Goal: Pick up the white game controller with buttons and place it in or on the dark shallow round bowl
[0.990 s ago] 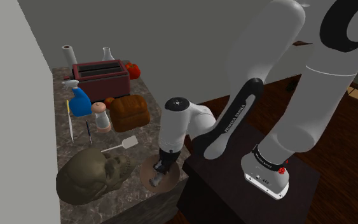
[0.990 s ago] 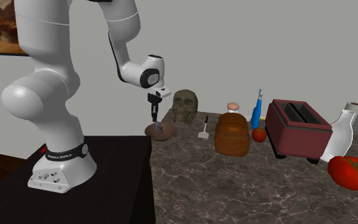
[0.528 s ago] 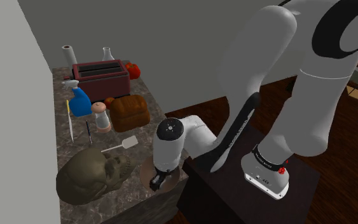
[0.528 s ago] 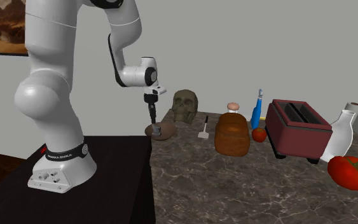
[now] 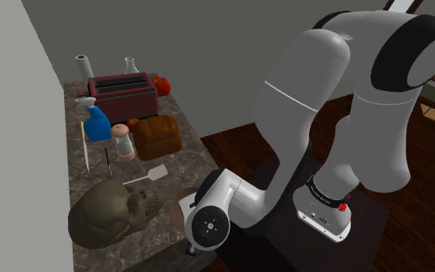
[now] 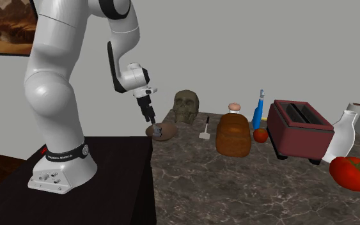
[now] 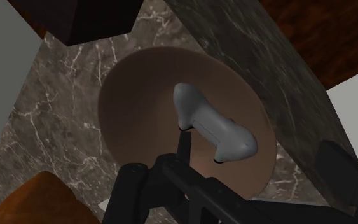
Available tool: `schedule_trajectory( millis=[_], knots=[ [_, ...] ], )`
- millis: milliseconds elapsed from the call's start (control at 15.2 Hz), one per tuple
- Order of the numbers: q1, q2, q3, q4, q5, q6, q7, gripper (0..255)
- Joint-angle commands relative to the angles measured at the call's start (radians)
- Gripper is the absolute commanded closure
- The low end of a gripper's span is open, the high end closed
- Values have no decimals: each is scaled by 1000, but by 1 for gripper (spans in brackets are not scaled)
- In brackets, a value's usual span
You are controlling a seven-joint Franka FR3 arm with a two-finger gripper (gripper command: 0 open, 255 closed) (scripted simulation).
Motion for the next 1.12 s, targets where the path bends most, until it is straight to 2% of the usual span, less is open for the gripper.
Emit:
schedule_trajectory(
  millis=[0, 66, 594, 660, 1056],
  knots=[
    [7, 26, -20, 6, -35, 13, 21, 0],
    [12, 46, -34, 12, -58, 24, 36, 0],
    [12, 46, -35, 12, -57, 24, 36, 0],
    [12, 46, -35, 12, -57, 24, 36, 255],
    [12, 46, -34, 12, -57, 24, 36, 255]
  ],
)
